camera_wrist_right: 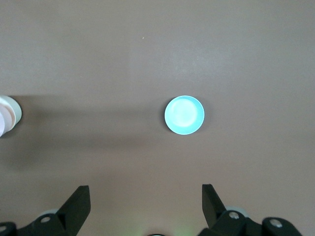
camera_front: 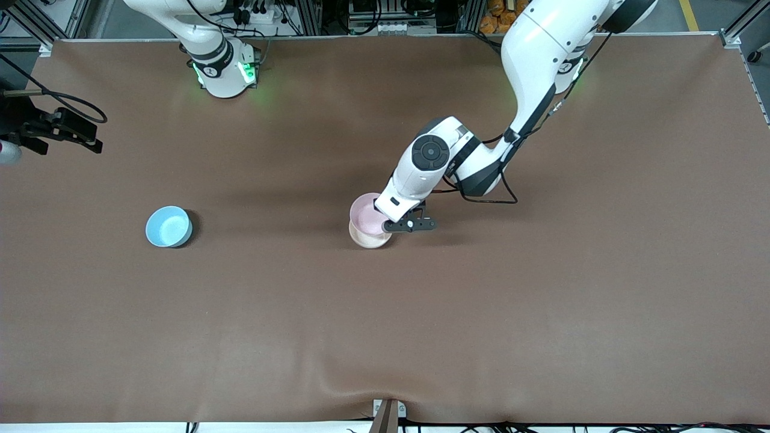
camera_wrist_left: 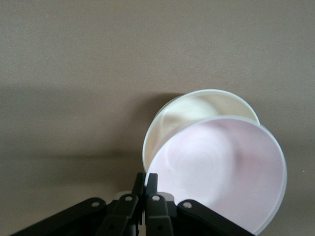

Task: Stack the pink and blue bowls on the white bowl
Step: 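Lower the pink bowl into the white bowl and open the left gripper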

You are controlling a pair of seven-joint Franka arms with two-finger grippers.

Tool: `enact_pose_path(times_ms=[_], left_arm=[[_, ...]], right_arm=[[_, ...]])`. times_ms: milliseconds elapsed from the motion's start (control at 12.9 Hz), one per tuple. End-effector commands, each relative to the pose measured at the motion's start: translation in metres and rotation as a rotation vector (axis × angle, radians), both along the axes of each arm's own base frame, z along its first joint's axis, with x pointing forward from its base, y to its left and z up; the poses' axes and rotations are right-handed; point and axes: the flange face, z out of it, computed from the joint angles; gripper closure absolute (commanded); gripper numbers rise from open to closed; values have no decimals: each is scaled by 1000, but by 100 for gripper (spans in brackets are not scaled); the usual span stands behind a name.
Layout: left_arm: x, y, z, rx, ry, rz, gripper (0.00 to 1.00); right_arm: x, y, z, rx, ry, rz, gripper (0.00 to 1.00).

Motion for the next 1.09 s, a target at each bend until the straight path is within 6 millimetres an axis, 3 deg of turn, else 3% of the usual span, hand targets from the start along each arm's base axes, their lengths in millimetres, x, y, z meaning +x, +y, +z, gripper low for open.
enact_pose_path(times_ms=[0, 698, 775, 853, 930, 1008], left_arm=[[5, -5, 1, -2, -25, 13, 100], [23, -5, -2, -18, -36, 37, 100], [24, -4, -2, -18, -35, 40, 92], [25, -4, -1, -20, -35, 43, 72], [26, -3, 2, -21, -39, 47, 21], [30, 0, 9, -22, -50, 56, 0]], right_arm=[[0, 0, 2, 15, -7, 1, 0], [1, 0, 1, 16, -5, 1, 0], [1, 0, 2, 16, -7, 1, 0], [1, 0, 0, 16, -4, 1, 0], [1, 0, 0, 16, -4, 1, 0], [1, 0, 0, 15, -4, 1, 0]])
